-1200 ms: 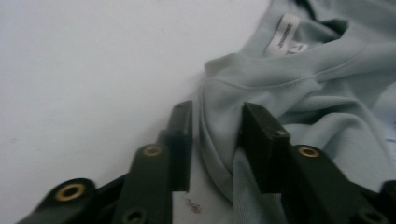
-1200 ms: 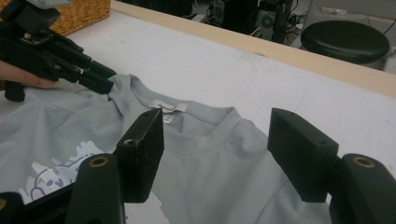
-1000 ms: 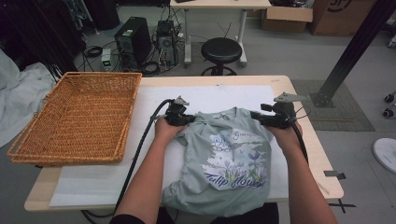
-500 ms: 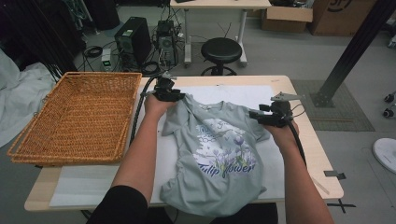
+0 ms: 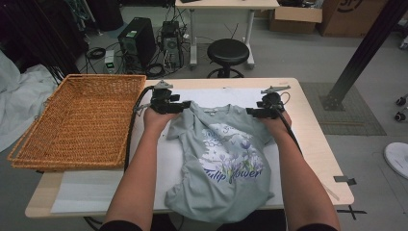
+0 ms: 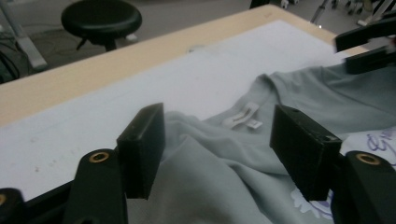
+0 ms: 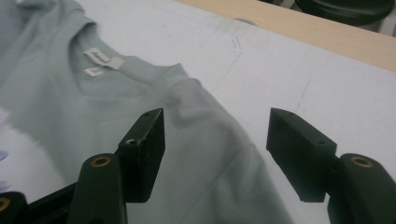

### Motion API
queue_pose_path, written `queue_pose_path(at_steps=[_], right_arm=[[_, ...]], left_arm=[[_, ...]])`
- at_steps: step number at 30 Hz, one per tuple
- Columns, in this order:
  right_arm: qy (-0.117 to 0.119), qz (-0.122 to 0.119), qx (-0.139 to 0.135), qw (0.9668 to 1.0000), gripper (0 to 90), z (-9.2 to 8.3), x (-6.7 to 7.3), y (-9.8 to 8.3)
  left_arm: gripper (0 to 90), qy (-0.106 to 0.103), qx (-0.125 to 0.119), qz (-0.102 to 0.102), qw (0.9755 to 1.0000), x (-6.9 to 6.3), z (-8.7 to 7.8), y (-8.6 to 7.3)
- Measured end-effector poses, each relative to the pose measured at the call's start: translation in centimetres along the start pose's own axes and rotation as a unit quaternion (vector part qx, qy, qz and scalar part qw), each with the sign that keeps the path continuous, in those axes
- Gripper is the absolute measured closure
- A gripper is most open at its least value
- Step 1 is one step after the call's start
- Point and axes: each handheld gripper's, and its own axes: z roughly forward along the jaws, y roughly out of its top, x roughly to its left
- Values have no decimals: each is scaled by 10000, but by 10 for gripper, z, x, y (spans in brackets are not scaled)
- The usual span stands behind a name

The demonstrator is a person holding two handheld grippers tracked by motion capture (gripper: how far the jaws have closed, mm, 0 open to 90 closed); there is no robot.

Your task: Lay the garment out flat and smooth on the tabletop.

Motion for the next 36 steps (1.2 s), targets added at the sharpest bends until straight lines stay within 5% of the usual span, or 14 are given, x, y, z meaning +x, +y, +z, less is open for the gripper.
queue_pose_path(at_steps=[4,7,9,11,17,19,23,27,28,32,36], right_arm=[[-95,161,240,9995,373,19,-5,2],[-172,114,838,9963,580,39,-7,-1],[-102,19,781,9969,845,40,-6,1],[-204,-200,925,9953,865,41,-6,7],[-665,-283,667,9952,870,31,-27,30],[-970,-79,523,9939,869,24,-46,40],[-1121,218,687,9911,862,27,-61,31],[-1096,231,728,9910,794,31,-59,24],[-1051,209,596,9925,668,31,-55,23],[-726,331,325,9963,521,17,-48,23],[-603,352,133,9975,516,0,-43,21]], left_arm=[[284,148,-79,-8,9999,-4,-11,-3],[278,175,-43,-58,9998,-6,-18,-8],[247,176,-89,-146,9997,-6,-20,-9],[224,170,-100,-226,9996,-6,-21,-9],[176,301,-62,-345,9989,-5,-26,-9],[172,338,-80,-363,9987,-4,-31,-9],[173,360,-66,-409,9985,-4,-32,-10],[173,377,-57,-395,9985,-4,-32,-10],[173,382,-95,-422,9983,-4,-31,-10],[180,416,-137,-400,9982,-4,-27,-10],[203,409,-51,-445,9982,1,-18,-11]])
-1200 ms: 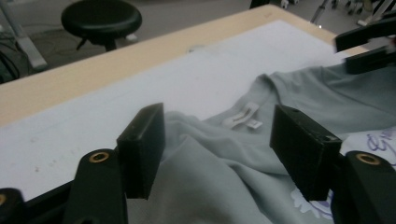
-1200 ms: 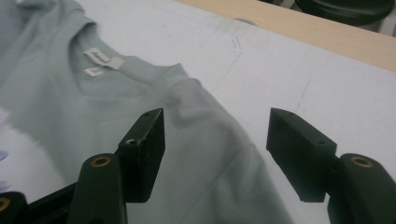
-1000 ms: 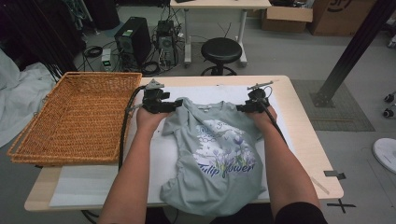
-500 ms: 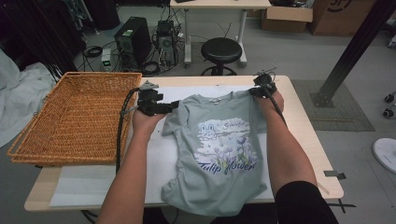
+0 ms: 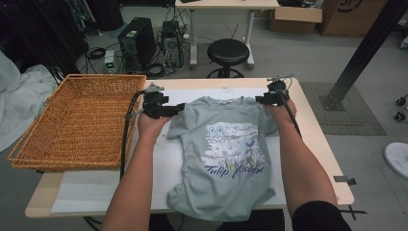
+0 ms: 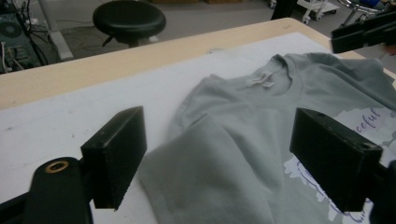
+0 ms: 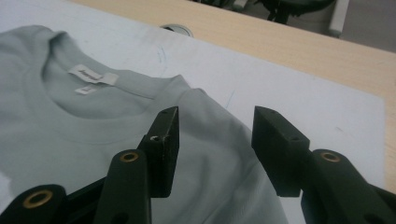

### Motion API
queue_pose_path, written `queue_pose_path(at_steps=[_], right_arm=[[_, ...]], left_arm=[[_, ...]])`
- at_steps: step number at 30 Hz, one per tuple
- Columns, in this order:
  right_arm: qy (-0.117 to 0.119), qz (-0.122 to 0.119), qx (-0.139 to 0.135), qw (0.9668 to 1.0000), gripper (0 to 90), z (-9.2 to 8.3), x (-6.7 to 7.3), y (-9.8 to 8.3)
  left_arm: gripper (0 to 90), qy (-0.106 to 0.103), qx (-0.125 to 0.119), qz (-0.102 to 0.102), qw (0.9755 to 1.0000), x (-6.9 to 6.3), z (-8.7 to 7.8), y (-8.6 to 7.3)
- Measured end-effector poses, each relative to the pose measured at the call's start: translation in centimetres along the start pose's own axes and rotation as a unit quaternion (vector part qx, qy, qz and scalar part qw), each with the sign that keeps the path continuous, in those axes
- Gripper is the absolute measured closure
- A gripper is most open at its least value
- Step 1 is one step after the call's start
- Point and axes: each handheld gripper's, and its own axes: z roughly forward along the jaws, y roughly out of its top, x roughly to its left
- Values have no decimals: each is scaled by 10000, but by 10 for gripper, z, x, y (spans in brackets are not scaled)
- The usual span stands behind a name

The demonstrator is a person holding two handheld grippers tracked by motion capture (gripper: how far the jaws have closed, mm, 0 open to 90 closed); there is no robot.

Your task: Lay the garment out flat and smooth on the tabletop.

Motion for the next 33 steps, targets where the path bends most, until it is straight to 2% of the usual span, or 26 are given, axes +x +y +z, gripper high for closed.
queue_pose_path(at_steps=[2,3,6,8,11,16,20,21,22,23,24,25,26,29,30,31,32,33], right_arm=[[59,-50,-79,9999,511,-11,3,-5],[55,-124,-131,9998,505,-20,6,-10],[28,-175,-163,9997,503,-28,6,-17],[-8,-111,-160,9998,502,-35,3,-25],[-84,0,-147,9999,505,-45,-4,-39],[-126,-37,-183,9997,508,-51,-3,-45],[-116,-169,-229,9995,514,-54,2,-46],[-108,-182,-241,9995,515,-54,3,-47],[-106,-201,-252,9994,515,-54,4,-47],[-117,-221,-252,9994,515,-55,5,-46],[-112,-235,-261,9993,516,-55,5,-46],[-111,-244,-268,9993,518,-56,5,-46],[-128,-273,-272,9992,521,-56,6,-46],[-132,-319,-264,9991,524,-56,7,-45],[-147,-345,-254,9990,526,-56,7,-45],[-142,-346,-249,9990,527,-57,8,-46],[-143,-337,-240,9990,530,-56,8,-47],[-142,-338,-236,9990,531,-56,9,-48]], left_arm=[[205,-44,70,-94,9999,3,6,0],[212,-25,187,-38,9998,4,13,-1],[214,5,284,-28,9996,7,17,-2],[217,21,321,-104,9994,11,20,-5],[247,46,455,-51,9989,16,24,-11],[290,53,602,-3,9982,19,32,-19],[389,-22,771,-72,9970,19,40,-27],[435,145,905,-66,9958,17,45,-32],[459,145,905,-66,9958,17,45,-32],[522,286,1172,94,9926,15,50,-39],[604,472,1073,225,9928,13,50,-43],[723,472,1073,225,9928,13,50,-43],[821,705,943,337,9925,11,47,-48],[870,744,915,329,9925,10,47,-49],[870,766,934,391,9919,10,47,-48],[873,812,965,455,9910,8,47,-48],[879,941,1013,527,9890,8,46,-47],[879,1142,1039,518,9867,10,41,-48]])
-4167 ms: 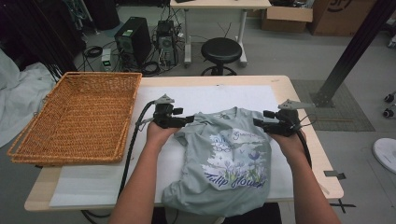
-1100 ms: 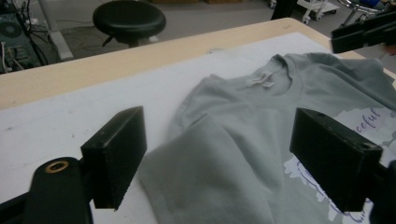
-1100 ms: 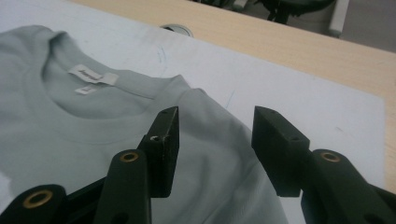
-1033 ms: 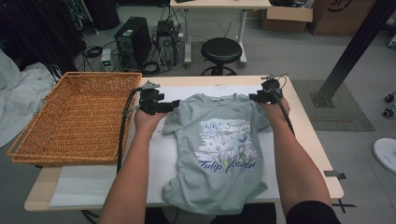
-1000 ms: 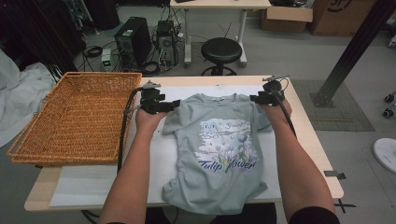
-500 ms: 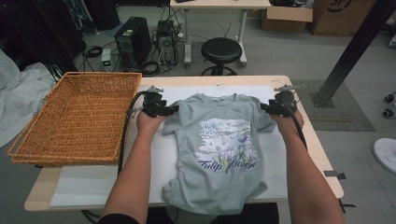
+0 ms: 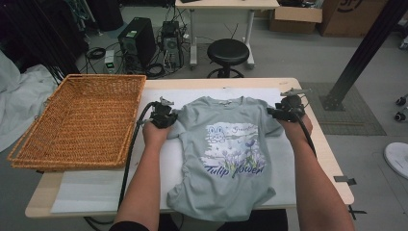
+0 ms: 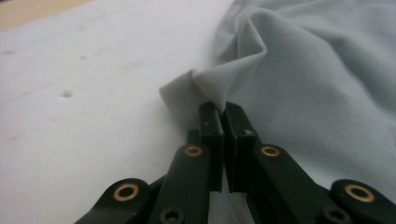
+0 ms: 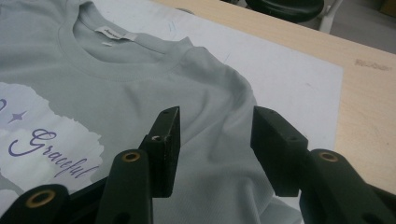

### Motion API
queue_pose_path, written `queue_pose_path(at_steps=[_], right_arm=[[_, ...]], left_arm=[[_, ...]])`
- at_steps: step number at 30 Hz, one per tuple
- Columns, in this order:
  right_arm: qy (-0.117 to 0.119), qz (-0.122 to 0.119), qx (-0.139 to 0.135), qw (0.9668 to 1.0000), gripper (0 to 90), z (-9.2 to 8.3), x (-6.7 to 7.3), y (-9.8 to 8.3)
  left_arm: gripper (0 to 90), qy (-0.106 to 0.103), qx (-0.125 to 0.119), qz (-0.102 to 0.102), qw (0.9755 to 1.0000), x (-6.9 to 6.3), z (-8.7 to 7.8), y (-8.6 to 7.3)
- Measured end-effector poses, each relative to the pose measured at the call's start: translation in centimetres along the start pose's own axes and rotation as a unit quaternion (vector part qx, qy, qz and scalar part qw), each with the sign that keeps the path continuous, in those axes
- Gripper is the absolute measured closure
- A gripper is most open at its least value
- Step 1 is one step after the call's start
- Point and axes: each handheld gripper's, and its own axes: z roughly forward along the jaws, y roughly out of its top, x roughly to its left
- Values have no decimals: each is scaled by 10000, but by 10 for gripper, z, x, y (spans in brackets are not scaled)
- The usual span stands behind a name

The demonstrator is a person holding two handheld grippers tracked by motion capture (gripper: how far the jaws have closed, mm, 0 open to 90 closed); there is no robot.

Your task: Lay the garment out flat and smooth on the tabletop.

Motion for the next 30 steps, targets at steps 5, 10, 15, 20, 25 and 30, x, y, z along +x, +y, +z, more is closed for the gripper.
queue_pose_path(at_steps=[5,10,15,20,25,30], right_arm=[[22,-12,-3,10000,537,2,3,-2],[37,76,22,10000,537,2,4,-11],[17,186,23,9998,534,0,1,-18],[1,330,-64,9994,529,-4,-3,-22],[-97,492,-131,9987,510,-7,-11,-25],[-233,760,-14,9968,501,-9,-24,-38]], left_arm=[[877,234,-46,-314,9992,5,-10,-10],[874,572,17,-574,9967,5,-24,-24],[843,645,-3,-713,9954,5,-31,-27],[548,525,-359,-763,9951,1,-37,-22],[377,43,-1023,-937,9903,1,-45,-14],[314,-212,-1377,-964,9855,-1,-47,-8]])
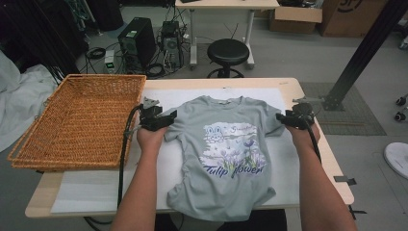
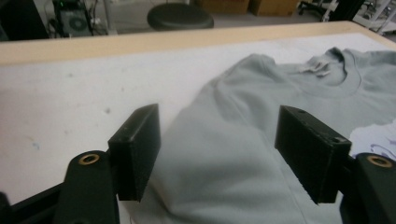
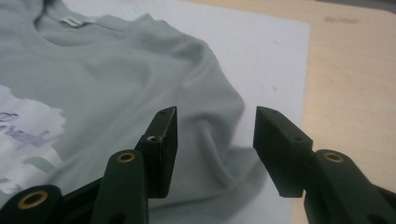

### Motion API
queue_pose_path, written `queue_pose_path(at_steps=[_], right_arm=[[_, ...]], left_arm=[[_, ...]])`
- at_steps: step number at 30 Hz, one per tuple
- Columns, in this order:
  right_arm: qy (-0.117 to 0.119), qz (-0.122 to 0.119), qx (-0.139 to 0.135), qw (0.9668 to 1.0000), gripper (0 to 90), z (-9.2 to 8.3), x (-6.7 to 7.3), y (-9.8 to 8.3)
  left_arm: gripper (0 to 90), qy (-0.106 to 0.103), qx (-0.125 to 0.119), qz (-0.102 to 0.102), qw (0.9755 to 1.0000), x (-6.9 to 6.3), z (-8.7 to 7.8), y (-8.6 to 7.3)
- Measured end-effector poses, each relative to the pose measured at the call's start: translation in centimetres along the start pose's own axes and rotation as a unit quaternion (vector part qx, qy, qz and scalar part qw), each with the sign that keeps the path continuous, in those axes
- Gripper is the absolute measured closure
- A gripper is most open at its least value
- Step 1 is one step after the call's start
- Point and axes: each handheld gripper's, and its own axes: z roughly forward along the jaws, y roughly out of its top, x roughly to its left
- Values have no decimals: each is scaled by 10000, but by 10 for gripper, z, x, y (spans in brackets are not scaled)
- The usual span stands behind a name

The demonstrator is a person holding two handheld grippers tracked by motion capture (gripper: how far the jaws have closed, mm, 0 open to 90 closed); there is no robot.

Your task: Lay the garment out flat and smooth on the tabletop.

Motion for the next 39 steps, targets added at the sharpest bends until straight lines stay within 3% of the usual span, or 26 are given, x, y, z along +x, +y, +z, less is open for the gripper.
queue_pose_path(at_steps=[1,2,4,6,7,9,10,11,14,16,17,18,19,20,21,22,23,24,25,26,28,30,31,32,35,39], right_arm=[[0,0,0,10000,501,0,0,0],[42,166,130,9998,500,4,-4,-8],[91,161,375,9991,500,12,-2,-15],[-6,39,335,9994,557,18,3,-20],[-6,39,335,9994,557,18,3,-20],[44,-110,270,9996,759,19,8,-20],[-109,-440,412,9981,863,19,13,-14],[-170,-511,412,9977,867,18,15,-10],[-90,-471,-196,9987,870,6,20,3],[-30,-620,-292,9976,869,2,26,10],[173,-1047,-446,9934,869,-1,43,24],[173,-1047,-446,9934,869,-1,43,24],[413,-1235,-455,9904,866,0,59,32],[413,-1235,-455,9904,866,0,59,32],[524,-1402,-400,9879,857,3,70,35],[606,-1624,-338,9843,824,5,81,37],[1168,-1818,-293,9759,684,9,100,38],[1168,-1818,-293,9759,684,9,100,38],[1243,-2041,-251,9707,615,8,114,41],[1341,-2007,-405,9696,598,4,116,43],[1220,-1930,-661,9713,592,-5,112,48],[1021,-1760,-763,9761,585,-13,100,53],[932,-1644,-700,9795,566,-14,94,54],[886,-1568,-639,9816,551,-14,89,54],[768,-1282,-369,9881,501,-9,72,49],[731,-1075,-161,9914,502,0,61,36]], left_arm=[[314,-42,-51,-2,10000,0,0,0],[279,-76,-86,-15,9999,-1,1,0],[273,-166,-93,-97,9998,-1,2,0],[246,-454,3,-317,9985,-2,6,-2],[227,-454,3,-317,9985,-2,6,-2],[228,-530,4,-349,9980,-2,5,-2],[228,-537,-20,-341,9980,-3,4,-1],[229,-536,-73,-318,9980,-3,2,0],[236,-491,-252,-279,9981,-2,-4,5],[236,-489,-285,-279,9980,-1,-5,6],[236,-481,-309,-287,9979,-1,-5,6],[236,-463,-324,-270,9980,-1,-6,6],[234,-467,-338,-247,9980,-3,-5,6],[232,-467,-338,-247,9980,-3,-5,6],[232,-464,-337,-223,9981,-4,-5,6],[230,-456,-340,-190,9982,-5,-5,6],[229,-494,-340,-200,9980,-7,-4,6],[229,-494,-340,-200,9980,-7,-4,6],[230,-519,-351,-202,9978,-8,-3,6],[230,-536,-360,-199,9977,-9,-3,6],[231,-536,-369,-184,9977,-9,-3,7],[230,-556,-311,82,9979,-13,-4,11],[230,-556,-311,82,9979,-13,-4,11],[230,-584,-370,223,9974,-16,-5,13],[230,-703,-466,252,9961,-18,-6,16],[230,-787,-509,260,9953,-18,-6,16]])
